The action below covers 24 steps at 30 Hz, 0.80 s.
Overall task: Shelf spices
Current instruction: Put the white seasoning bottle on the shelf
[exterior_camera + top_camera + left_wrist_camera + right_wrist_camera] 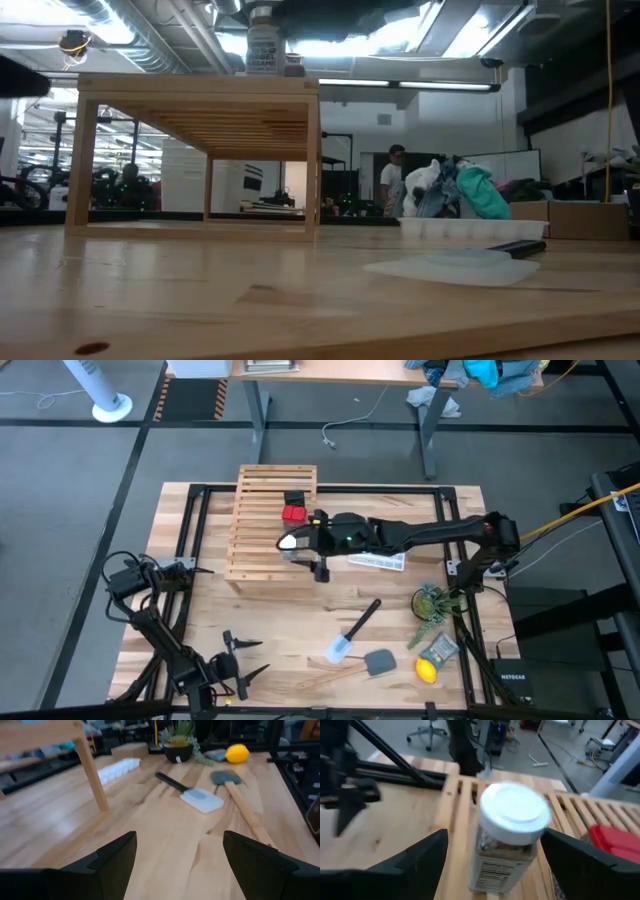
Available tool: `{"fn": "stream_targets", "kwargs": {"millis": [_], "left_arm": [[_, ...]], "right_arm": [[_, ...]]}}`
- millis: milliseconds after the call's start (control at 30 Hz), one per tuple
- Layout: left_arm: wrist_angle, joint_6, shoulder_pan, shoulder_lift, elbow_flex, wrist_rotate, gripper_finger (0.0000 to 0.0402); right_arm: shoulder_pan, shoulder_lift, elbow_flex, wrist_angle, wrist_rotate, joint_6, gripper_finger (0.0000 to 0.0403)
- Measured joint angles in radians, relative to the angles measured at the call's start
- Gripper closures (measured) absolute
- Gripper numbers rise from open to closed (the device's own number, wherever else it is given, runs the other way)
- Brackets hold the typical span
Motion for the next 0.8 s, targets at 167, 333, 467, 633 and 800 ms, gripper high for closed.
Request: {"fn": "stream_targets", "kwargs": {"millis": [167,333,467,633,800], "left_arm": [[0.001,0.04,-0.018,-0.003,0.0,-0.067,0.0112],[-0.003,0.113,-0.022,-0.05,0.0,-0.071,0.0112],[-0.003,0.223,-0.02,-0.121,0.0,-0.071,0.0112],[-0.001,0.292,-0.019,-0.198,0.0,-0.072,0.0112],[-0.003,0.302,-0.019,-0.208,0.001,-0.07,0.0112]], "right_arm": [[0.055,-0.094,0.0,-0.049,0.004,-0.003,0.0077],[0.112,-0.214,0.001,-0.135,0.006,-0.002,0.0077],[0.159,-0.305,0.001,-0.221,0.007,0.008,0.0077],[0.187,-0.378,0.001,-0.248,0.075,0.008,0.0077],[0.183,-0.39,0.002,-0.292,0.125,0.009,0.0077]]}}
